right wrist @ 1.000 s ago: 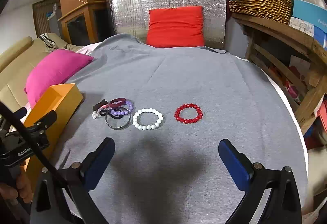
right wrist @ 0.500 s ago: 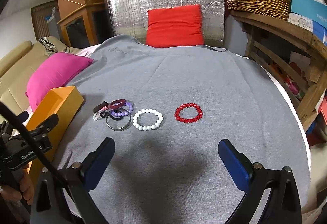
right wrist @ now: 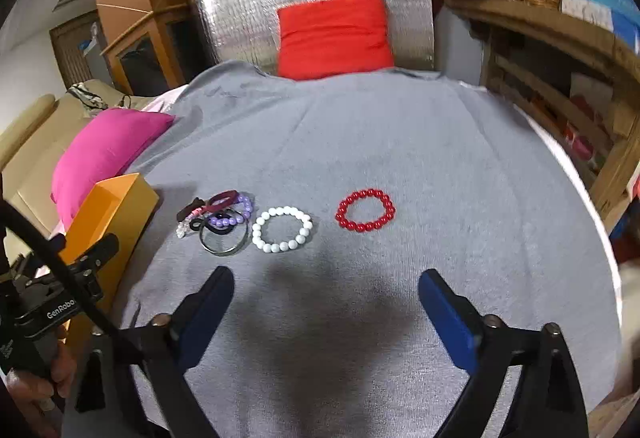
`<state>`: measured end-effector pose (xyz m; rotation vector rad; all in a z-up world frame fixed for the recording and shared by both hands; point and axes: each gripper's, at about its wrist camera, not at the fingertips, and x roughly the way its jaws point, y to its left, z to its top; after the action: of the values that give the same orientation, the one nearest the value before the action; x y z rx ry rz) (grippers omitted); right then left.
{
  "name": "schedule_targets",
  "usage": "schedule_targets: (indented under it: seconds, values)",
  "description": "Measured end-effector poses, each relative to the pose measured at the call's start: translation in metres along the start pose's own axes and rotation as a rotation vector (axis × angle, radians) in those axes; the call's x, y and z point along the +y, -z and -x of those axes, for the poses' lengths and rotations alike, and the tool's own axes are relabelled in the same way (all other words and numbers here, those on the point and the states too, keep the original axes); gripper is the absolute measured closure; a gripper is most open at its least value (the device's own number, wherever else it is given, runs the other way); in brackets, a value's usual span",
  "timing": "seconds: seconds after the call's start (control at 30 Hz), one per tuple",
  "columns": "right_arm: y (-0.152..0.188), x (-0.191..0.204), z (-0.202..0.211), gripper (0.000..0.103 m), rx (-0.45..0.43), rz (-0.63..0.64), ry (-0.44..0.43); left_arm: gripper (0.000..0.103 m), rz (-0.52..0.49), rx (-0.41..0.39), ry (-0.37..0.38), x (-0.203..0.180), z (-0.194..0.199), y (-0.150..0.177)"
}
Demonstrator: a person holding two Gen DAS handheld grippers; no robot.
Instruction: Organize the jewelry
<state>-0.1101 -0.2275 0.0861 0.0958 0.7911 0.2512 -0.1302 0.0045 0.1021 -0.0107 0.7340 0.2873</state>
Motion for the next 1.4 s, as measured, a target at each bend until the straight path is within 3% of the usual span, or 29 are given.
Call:
schedule_targets:
  seconds: [0.3,0.37,0.5,0.57,0.73,0.8,0.9,1.0,1.1,1.2,1.4]
  values:
    - [-0.008,-0.034,-0.027,0.026,0.106,-0.163,-0.089,0.000,0.060,0.203,0.144,-0.016,-0.060,-0.003]
    - [-0.010,-0.038,-0.034,0.029,0.121,-0.182,-0.103,0.000,0.074,0.213,0.145,-0.021,-0.069,-0.003]
    - [-0.015,-0.048,-0.057,0.044,0.173,-0.217,-0.121,0.001,0.065,0.209,0.161,-0.036,-0.082,-0.007]
    - [-0.018,-0.058,-0.067,0.046,0.176,-0.251,-0.098,0.010,0.072,0.229,0.179,-0.041,-0.089,-0.008]
    - [-0.028,-0.070,-0.091,0.056,0.158,-0.302,-0.035,0.048,0.111,0.308,0.249,-0.048,-0.108,-0.003]
    - [-0.032,-0.069,-0.102,0.061,0.153,-0.285,-0.003,0.051,0.117,0.310,0.256,-0.050,-0.109,0.000]
    - [-0.039,-0.065,-0.123,0.066,0.151,-0.263,0.062,0.069,0.114,0.295,0.292,-0.051,-0.107,0.000]
    - [-0.042,-0.063,-0.142,0.076,0.160,-0.252,0.125,0.080,0.114,0.285,0.316,-0.050,-0.105,0.002]
    - [-0.047,-0.054,-0.148,0.091,0.145,-0.182,0.208,0.088,0.119,0.277,0.336,-0.044,-0.105,0.001]
    - [-0.048,-0.049,-0.146,0.092,0.139,-0.160,0.213,0.094,0.132,0.276,0.363,-0.037,-0.105,0.001]
    - [-0.043,-0.054,-0.127,0.092,0.120,-0.178,0.164,0.096,0.109,0.244,0.414,-0.030,-0.083,0.005]
